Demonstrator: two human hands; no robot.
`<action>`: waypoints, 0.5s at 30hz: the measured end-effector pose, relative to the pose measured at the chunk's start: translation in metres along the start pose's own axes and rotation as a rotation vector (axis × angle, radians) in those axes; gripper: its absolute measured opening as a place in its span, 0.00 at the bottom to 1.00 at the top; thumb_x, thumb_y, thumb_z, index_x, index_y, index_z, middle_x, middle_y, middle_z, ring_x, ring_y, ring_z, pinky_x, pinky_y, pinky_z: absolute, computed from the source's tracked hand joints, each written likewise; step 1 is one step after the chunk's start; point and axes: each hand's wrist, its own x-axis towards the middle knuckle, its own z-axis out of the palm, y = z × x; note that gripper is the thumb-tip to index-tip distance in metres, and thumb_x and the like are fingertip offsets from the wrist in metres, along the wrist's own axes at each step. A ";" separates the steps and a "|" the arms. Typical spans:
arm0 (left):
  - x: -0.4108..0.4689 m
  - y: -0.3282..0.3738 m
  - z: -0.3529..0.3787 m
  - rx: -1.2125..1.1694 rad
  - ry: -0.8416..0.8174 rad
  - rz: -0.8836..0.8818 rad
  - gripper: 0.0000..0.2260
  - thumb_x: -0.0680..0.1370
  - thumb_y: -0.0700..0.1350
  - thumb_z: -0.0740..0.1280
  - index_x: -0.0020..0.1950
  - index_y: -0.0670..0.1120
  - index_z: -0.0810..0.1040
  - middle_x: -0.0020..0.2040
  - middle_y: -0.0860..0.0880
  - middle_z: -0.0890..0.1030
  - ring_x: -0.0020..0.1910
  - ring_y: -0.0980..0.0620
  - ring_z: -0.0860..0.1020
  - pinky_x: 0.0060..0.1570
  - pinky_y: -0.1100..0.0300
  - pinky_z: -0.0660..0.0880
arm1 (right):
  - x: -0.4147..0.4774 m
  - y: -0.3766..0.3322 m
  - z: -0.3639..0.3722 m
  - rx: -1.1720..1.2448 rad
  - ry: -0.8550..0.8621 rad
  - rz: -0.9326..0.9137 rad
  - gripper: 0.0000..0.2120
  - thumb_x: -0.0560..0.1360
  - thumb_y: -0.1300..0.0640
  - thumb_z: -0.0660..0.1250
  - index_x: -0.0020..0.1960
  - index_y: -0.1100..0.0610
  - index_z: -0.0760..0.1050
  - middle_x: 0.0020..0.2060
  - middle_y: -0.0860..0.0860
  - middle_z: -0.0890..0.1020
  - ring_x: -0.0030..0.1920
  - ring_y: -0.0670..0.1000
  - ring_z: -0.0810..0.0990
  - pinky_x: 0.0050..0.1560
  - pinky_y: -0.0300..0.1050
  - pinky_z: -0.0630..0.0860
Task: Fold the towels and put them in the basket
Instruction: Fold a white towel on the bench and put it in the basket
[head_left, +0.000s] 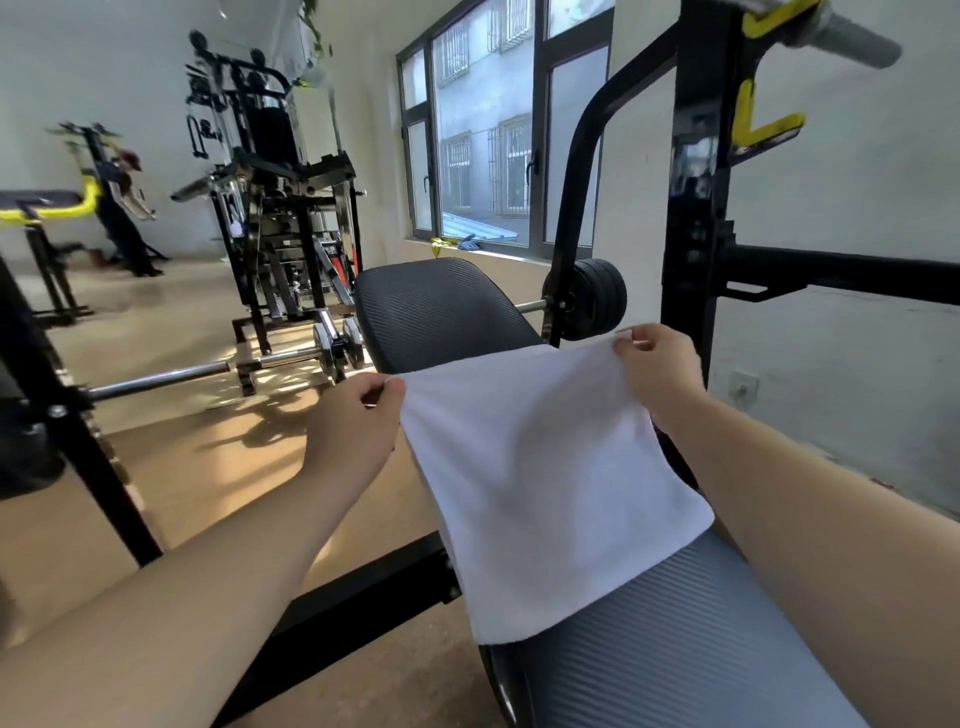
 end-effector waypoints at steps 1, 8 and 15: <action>0.007 0.000 0.002 0.024 0.011 -0.003 0.11 0.82 0.54 0.63 0.55 0.53 0.83 0.43 0.57 0.83 0.38 0.50 0.83 0.35 0.55 0.76 | 0.007 -0.001 0.005 0.017 -0.003 0.002 0.05 0.80 0.51 0.67 0.52 0.47 0.81 0.42 0.45 0.83 0.42 0.48 0.81 0.34 0.39 0.71; 0.031 -0.009 0.026 -0.033 -0.049 -0.158 0.11 0.82 0.52 0.63 0.59 0.51 0.81 0.50 0.54 0.81 0.47 0.52 0.79 0.41 0.58 0.73 | 0.042 0.005 0.038 0.088 -0.080 0.096 0.07 0.76 0.52 0.68 0.40 0.46 0.82 0.37 0.46 0.83 0.40 0.53 0.82 0.43 0.48 0.81; 0.041 -0.018 0.029 -0.109 -0.067 -0.190 0.06 0.82 0.48 0.65 0.48 0.51 0.81 0.45 0.57 0.78 0.44 0.58 0.75 0.39 0.61 0.72 | 0.044 0.014 0.060 0.036 -0.305 0.319 0.04 0.78 0.56 0.65 0.46 0.54 0.78 0.43 0.52 0.81 0.40 0.54 0.79 0.35 0.41 0.75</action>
